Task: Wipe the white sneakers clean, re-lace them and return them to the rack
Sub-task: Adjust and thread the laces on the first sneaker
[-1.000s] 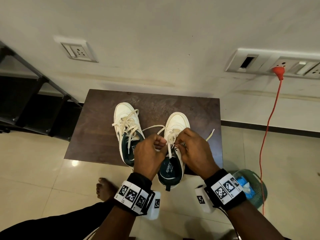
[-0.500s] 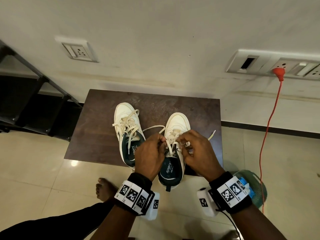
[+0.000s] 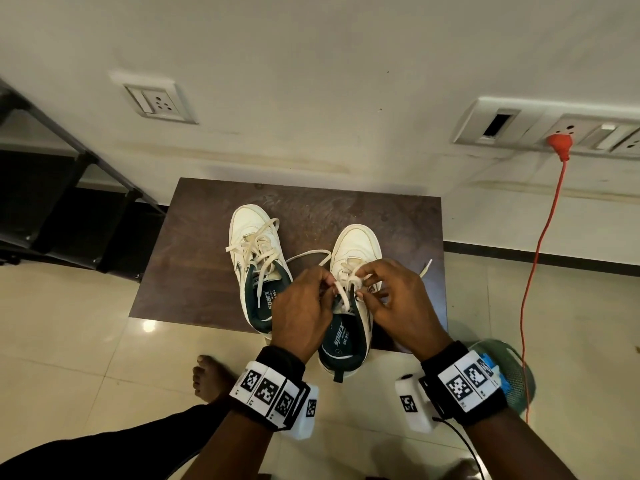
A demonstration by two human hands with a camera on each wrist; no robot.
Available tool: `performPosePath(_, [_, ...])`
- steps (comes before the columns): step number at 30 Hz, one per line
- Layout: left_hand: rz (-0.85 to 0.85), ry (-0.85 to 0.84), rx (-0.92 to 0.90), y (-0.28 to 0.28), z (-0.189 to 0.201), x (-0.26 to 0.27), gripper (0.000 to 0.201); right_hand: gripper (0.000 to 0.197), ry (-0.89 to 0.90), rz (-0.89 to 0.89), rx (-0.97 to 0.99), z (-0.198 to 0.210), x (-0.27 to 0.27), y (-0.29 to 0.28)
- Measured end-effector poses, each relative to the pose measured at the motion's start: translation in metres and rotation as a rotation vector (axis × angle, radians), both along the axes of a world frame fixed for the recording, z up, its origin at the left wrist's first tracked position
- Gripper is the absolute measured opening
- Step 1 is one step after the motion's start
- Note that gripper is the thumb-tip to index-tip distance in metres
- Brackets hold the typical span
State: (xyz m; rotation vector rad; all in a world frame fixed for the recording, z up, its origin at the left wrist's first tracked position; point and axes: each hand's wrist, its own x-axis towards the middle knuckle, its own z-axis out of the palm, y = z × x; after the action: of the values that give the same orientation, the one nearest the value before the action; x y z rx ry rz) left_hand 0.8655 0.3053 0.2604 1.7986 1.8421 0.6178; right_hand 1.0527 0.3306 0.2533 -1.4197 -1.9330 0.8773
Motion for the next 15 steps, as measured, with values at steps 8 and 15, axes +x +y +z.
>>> performPosePath(8, [-0.009,0.010,-0.010,0.001,0.001,0.000,0.005,0.030,-0.078,0.015,0.059,0.006,-0.002,-0.006])
performPosePath(15, [-0.022,0.012,0.003,0.000,-0.001,-0.001,0.007,0.019,-0.058,-0.033,0.067,-0.010,0.000,-0.002])
